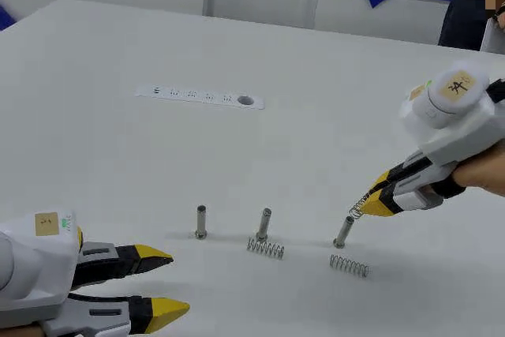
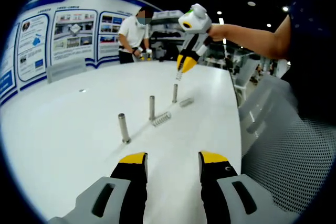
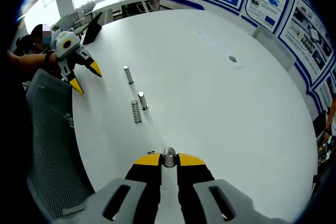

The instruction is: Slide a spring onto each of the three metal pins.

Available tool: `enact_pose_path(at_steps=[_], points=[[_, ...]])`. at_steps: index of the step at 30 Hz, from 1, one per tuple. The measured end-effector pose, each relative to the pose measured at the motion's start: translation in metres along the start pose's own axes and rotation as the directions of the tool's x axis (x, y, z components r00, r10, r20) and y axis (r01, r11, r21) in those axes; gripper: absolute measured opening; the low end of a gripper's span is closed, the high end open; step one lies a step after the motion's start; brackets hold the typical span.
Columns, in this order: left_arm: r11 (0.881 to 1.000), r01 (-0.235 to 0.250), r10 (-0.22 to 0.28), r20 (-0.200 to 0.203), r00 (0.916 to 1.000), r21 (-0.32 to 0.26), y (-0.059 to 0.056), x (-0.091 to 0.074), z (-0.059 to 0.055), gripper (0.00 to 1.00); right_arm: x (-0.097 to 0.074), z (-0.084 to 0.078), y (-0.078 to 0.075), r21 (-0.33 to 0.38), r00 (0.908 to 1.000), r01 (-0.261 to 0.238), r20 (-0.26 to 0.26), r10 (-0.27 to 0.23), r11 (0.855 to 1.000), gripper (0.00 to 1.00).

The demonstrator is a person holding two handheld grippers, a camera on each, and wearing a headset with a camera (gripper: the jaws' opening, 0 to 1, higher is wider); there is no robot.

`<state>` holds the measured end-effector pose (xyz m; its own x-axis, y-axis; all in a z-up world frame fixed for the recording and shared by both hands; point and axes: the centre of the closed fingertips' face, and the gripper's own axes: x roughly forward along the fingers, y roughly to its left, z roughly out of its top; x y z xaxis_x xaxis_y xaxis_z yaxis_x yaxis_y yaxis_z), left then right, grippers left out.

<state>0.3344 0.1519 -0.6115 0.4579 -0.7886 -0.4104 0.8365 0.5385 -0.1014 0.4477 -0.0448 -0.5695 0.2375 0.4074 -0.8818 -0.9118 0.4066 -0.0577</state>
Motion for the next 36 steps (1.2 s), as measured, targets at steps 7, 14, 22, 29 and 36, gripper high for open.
enact_pose_path(at_steps=[7, 14, 22, 29, 36], points=[[1.000, -0.005, 0.005, 0.000, 1.0000, -0.010, 0.001, -0.002, -0.003, 0.40, 0.007, -0.001, -0.001, -0.001, 0.9994, -0.019, -0.029, 0.019, 1.000, 0.12], [1.000, -0.012, 0.012, 0.003, 0.9999, -0.017, 0.003, -0.003, -0.003, 0.40, 0.010, -0.004, -0.002, -0.005, 0.9977, -0.027, -0.062, 0.027, 1.000, 0.12], [1.000, -0.015, 0.015, 0.004, 0.9999, -0.023, 0.003, -0.004, -0.005, 0.40, 0.018, -0.001, -0.002, -0.012, 0.9957, -0.038, -0.085, 0.037, 0.999, 0.12], [1.000, -0.018, 0.018, -0.001, 0.9998, -0.022, 0.004, -0.006, -0.005, 0.40, 0.025, -0.002, -0.002, -0.008, 0.9925, -0.041, -0.115, 0.040, 0.999, 0.12], [1.000, -0.021, 0.020, -0.002, 0.9998, -0.022, 0.006, -0.006, -0.006, 0.39, 0.032, -0.006, -0.004, 0.000, 0.9922, -0.040, -0.118, 0.040, 0.999, 0.12]])
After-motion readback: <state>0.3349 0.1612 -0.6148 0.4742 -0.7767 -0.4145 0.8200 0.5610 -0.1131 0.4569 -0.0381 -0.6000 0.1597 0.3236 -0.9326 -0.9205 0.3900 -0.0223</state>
